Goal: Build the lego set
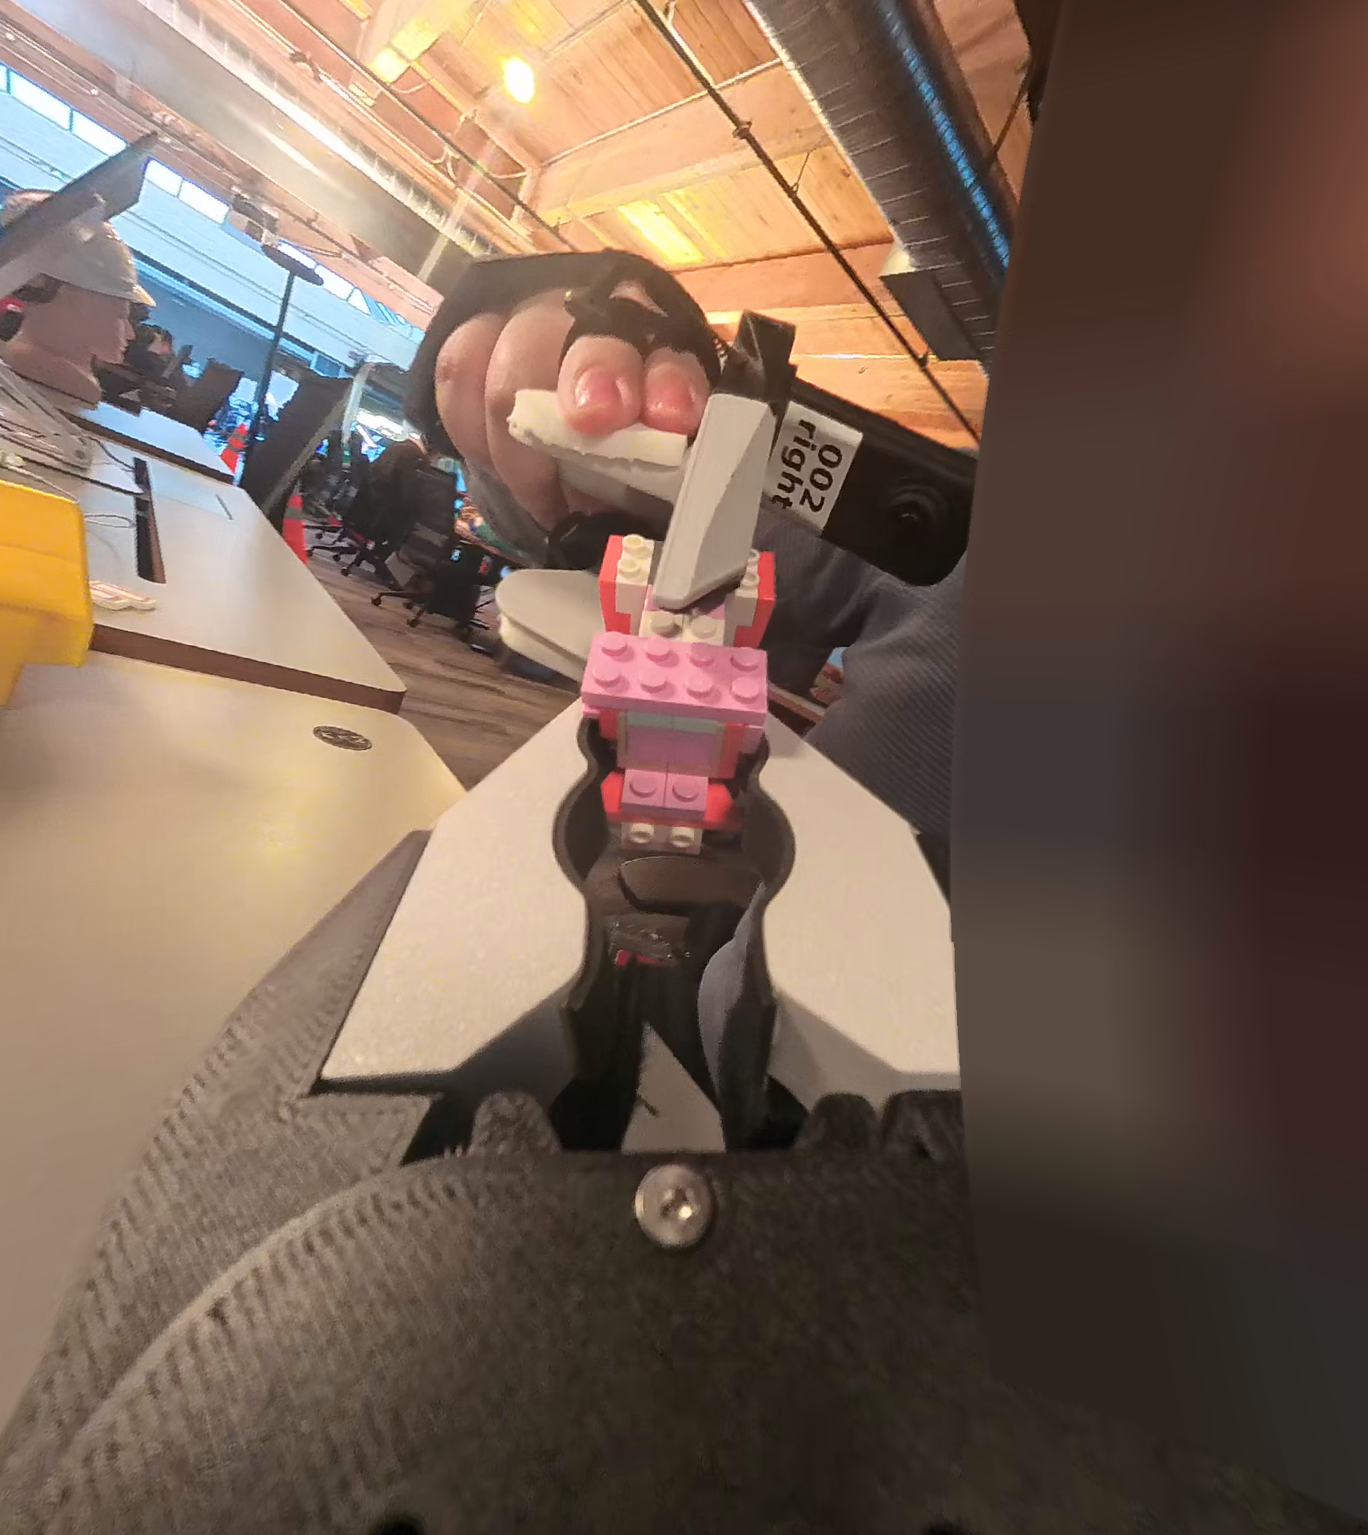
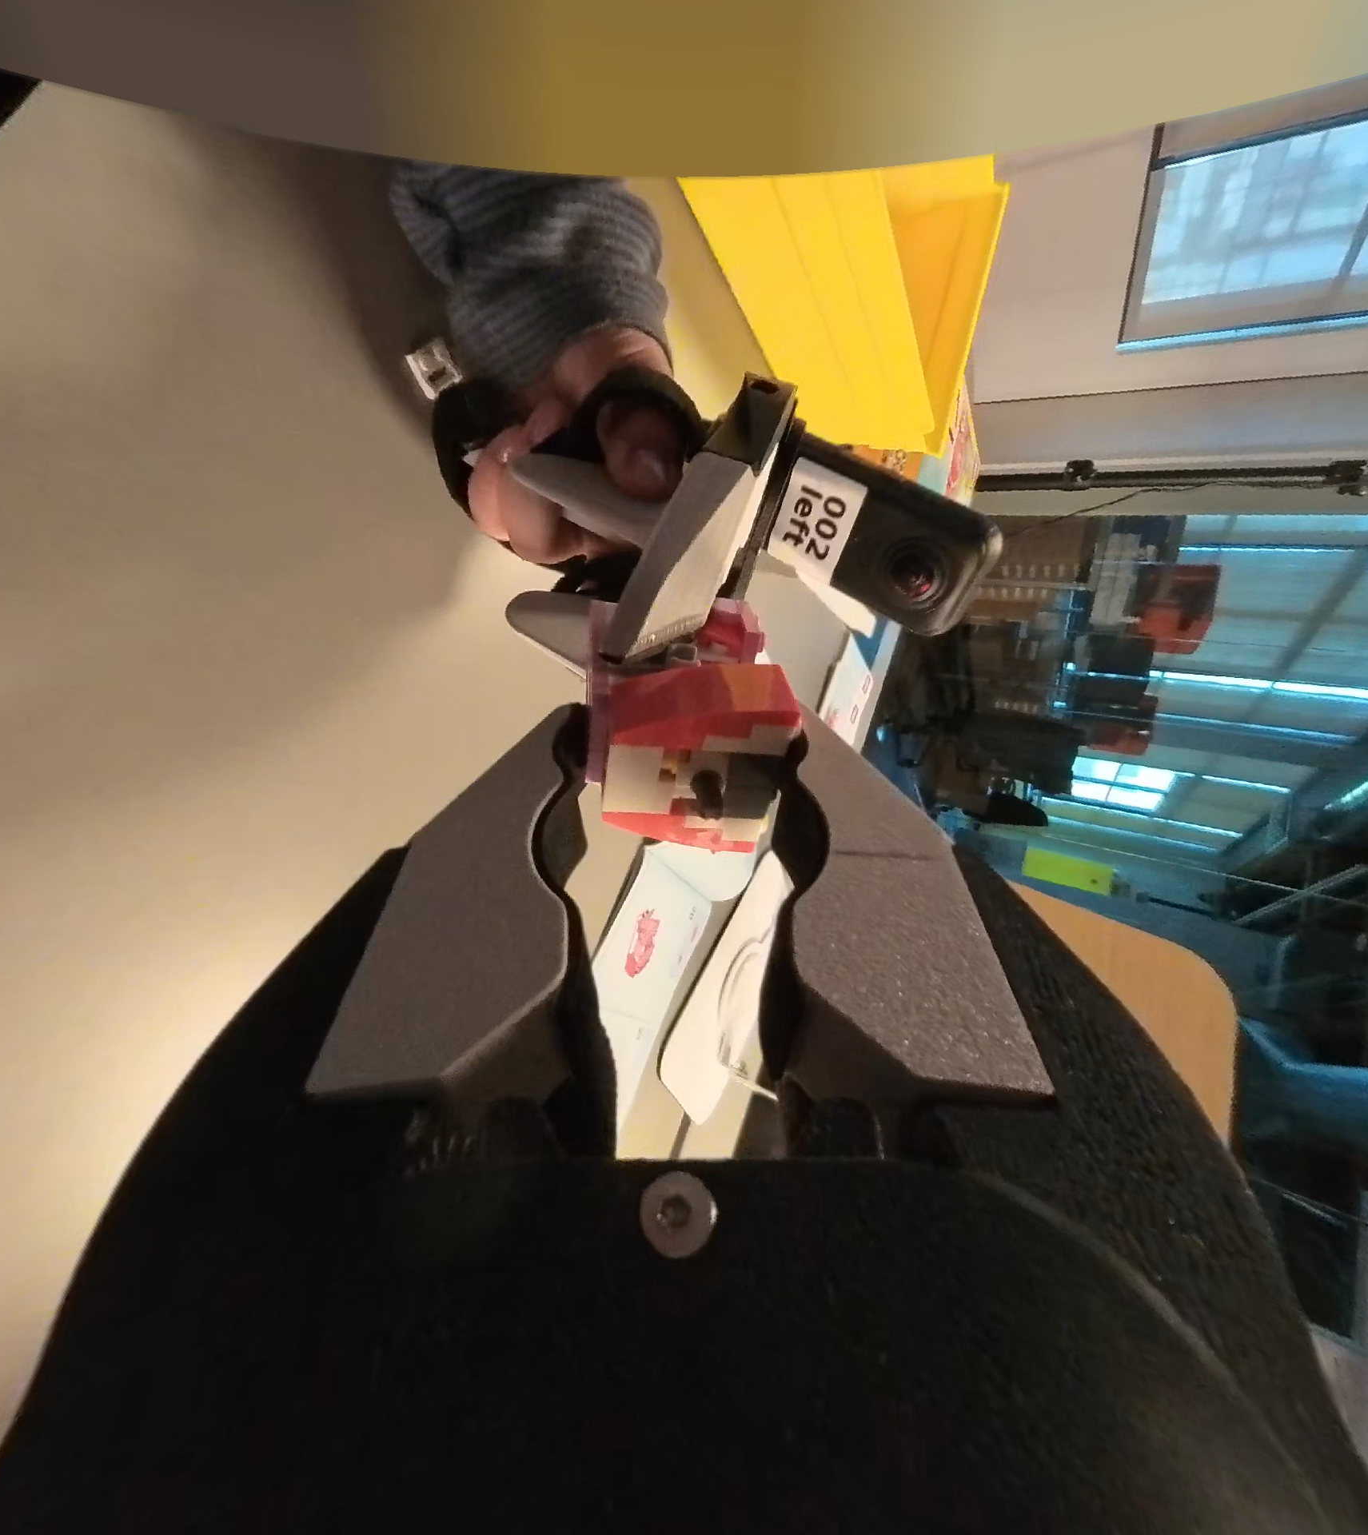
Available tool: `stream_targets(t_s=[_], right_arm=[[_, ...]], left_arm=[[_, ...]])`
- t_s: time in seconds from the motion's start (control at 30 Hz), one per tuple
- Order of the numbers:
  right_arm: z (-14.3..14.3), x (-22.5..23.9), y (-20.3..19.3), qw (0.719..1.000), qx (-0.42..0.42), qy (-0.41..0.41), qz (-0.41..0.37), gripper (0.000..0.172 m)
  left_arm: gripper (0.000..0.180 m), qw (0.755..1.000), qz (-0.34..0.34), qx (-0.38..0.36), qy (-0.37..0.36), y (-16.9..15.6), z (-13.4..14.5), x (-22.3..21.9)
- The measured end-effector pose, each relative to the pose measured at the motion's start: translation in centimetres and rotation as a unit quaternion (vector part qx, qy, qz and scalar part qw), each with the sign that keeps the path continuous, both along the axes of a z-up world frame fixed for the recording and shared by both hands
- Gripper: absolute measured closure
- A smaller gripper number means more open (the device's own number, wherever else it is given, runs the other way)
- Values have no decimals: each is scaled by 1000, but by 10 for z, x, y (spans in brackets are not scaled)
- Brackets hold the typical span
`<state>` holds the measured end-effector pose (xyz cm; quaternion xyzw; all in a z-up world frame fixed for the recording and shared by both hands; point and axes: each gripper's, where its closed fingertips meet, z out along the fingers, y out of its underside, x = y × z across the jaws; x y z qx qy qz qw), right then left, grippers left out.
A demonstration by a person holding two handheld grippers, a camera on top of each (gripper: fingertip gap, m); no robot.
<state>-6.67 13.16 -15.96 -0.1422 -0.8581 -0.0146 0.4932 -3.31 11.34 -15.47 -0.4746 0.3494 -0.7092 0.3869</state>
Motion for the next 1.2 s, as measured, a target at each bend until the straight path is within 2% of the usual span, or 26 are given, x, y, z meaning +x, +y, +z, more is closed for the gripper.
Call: stream_targets(t_s=[0.03, 0.27, 0.4, 0.43, 0.5, 0.53, 0.6, 0.67, 0.7, 0.77, 0.87, 0.93, 1.13, 1.2], right_arm=[[0, 0, 0, 1000, 4, 0, 0, 129], [-6, 1, 7, 999, 46, -2, 11, 129], [-12, -1, 17, 1000, -6, 21, -4, 127], [-20, 1, 22, 1000, -23, 16, -11, 111], [-41, 6, 38, 994, -98, 3, -55, 70], [-48, 9, 46, 986, -149, 8, -73, 62], [-50, 9, 58, 959, -263, 62, -84, 63], [-37, 4, 76, 918, -354, 155, -87, 69], [-27, 1, 89, 893, -387, 211, -89, 71], [-7, -1, 123, 839, -420, 329, -105, 81], [1, 2, 173, 781, -396, 455, -159, 91], [0, 1, 191, 769, -366, 493, -179, 92], [1, 5, 213, 752, -340, 524, -212, 98], [3, 12, 220, 735, -351, 536, -221, 98]], left_arm=[[154, 1000, 2, 1, 1, 0, 0, 0], [154, 1000, 22, 2, 22, 6, -8, 1], [154, 998, 47, -13, 40, 15, -12, -1], [154, 994, 83, -9, 66, 25, -18, -2], [153, 969, 184, 19, 165, 50, -42, -9], [153, 948, 225, 37, 223, 61, -56, -15], [153, 898, 285, 67, 329, 80, -84, -29], [153, 865, 303, 65, 395, 93, -105, -34], [153, 856, 300, 62, 417, 97, -113, -34], [153, 839, 295, 62, 454, 104, -125, -35], [153, 823, 287, 69, 486, 107, -133, -35], [151, 803, 285, 74, 518, 107, -145, -39], [150, 804, 298, 51, 513, 108, -143, -42], [133, 814, 288, 38, 503, 103, -142, -39]])
